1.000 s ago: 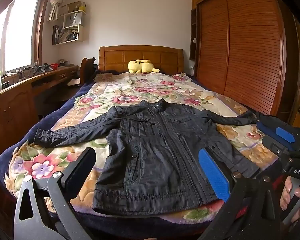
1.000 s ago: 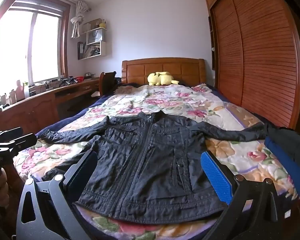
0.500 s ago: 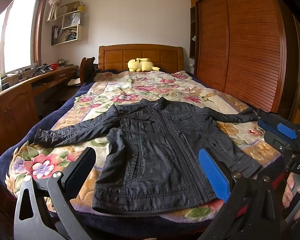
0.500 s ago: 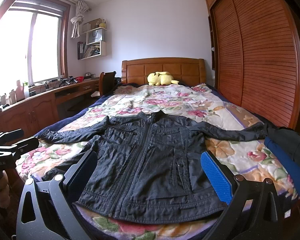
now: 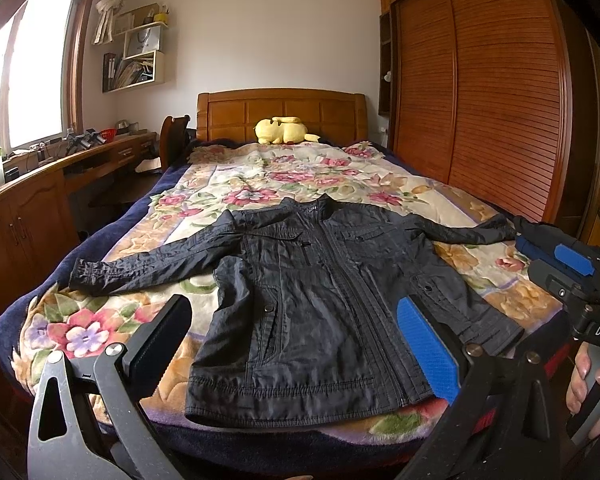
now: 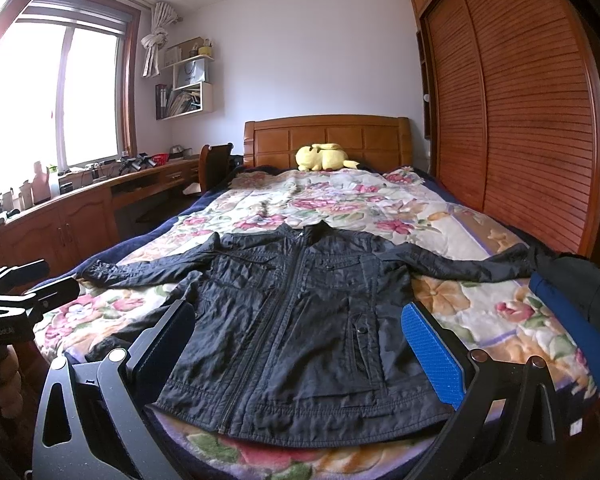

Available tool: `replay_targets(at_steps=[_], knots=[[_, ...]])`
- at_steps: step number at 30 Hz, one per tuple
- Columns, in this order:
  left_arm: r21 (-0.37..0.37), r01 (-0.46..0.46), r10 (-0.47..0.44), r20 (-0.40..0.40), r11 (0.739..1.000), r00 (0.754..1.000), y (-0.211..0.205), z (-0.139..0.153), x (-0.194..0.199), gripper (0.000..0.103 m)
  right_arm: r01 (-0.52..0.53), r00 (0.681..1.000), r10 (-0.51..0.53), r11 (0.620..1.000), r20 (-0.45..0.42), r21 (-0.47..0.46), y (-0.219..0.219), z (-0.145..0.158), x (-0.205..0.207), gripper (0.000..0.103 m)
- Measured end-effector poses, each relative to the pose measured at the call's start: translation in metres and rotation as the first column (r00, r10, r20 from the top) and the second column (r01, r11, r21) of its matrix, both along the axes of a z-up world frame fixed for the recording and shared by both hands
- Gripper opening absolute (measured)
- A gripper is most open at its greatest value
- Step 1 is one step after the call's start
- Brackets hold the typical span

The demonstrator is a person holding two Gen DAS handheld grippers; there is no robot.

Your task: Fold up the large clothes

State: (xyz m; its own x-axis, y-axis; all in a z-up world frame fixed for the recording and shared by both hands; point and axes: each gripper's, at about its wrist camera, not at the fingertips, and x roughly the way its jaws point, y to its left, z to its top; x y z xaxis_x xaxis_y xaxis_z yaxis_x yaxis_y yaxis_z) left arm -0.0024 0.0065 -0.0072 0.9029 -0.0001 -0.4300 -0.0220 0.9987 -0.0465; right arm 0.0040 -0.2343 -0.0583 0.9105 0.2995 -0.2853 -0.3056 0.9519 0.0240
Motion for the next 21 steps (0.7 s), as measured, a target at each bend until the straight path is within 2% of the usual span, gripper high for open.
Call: replay_targets(at_steps=[21], knots=[[0.008, -0.002, 0.002, 0.006, 1.0, 1.0, 0.0021, -0.0009, -0.0023, 0.103, -0.005, 1.0, 0.005, 1.0, 0.004, 0.008, -0.001, 0.0008, -0.0016, 0.103]])
